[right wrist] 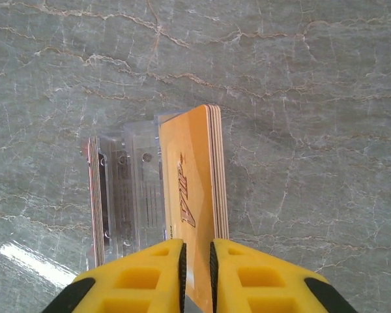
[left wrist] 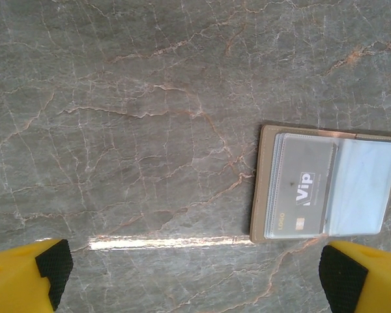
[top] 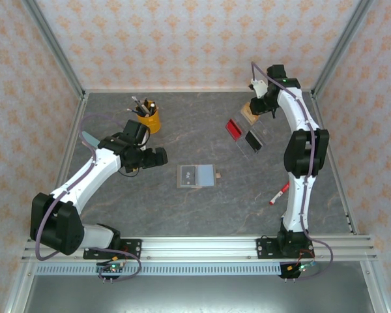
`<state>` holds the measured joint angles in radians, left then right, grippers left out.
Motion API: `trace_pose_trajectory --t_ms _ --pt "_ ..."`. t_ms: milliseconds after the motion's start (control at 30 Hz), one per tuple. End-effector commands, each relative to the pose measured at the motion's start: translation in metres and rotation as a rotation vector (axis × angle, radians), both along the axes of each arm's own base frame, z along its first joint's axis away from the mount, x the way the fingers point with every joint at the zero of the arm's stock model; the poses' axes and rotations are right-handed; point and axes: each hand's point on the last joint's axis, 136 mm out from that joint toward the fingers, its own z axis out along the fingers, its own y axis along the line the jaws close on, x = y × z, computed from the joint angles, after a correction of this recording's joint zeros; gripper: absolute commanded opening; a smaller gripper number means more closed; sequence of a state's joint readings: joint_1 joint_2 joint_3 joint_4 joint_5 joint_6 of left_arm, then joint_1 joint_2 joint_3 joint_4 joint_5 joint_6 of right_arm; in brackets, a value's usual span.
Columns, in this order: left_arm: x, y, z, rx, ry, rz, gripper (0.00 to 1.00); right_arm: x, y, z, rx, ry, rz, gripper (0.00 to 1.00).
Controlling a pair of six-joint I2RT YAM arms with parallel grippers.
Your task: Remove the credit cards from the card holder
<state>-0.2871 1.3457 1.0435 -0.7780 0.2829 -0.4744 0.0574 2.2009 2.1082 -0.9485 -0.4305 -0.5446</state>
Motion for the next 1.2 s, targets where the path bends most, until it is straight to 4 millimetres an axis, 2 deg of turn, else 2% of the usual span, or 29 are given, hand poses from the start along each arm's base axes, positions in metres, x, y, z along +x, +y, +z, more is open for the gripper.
trace_pose_trajectory --t_ms 0,167,300,433,533,733,867,1000,1167 --pt "0.001 0.001 -0.001 -0.013 0.004 0.026 1.00 -0.001 0.000 0.026 0.019 -0.025 -0.039 0.23" --pt "0.000 0.003 0.001 -0.018 -0.002 0.054 1.00 -0.010 0.001 0.060 0.079 -0.071 -0.151 0.36" --pt "-0.002 0.006 0.000 -0.012 -0.004 0.077 1.00 -0.030 0.013 0.081 0.152 -0.134 -0.251 0.43" --pt "-0.003 0.012 -0.004 0.002 0.000 0.120 1.00 -0.067 0.048 0.091 0.277 -0.174 -0.291 0.45" --pt "-0.004 0.018 -0.009 0.021 0.002 0.146 1.00 -0.099 0.075 0.088 0.341 -0.158 -0.320 0.48" --pt "-0.009 0.027 -0.016 0.043 -0.001 0.186 1.00 -0.169 0.131 0.052 0.368 -0.055 -0.330 0.54" --pt "-0.011 0.030 -0.018 0.041 -0.012 0.203 1.00 -0.208 0.170 0.014 0.286 -0.004 -0.305 0.59" --pt "-0.012 0.032 -0.020 0.036 -0.024 0.219 1.00 -0.235 0.209 -0.020 0.210 0.041 -0.270 0.64" --pt "-0.014 0.030 -0.021 0.030 -0.022 0.213 1.00 -0.246 0.240 -0.059 0.172 0.115 -0.287 0.66"
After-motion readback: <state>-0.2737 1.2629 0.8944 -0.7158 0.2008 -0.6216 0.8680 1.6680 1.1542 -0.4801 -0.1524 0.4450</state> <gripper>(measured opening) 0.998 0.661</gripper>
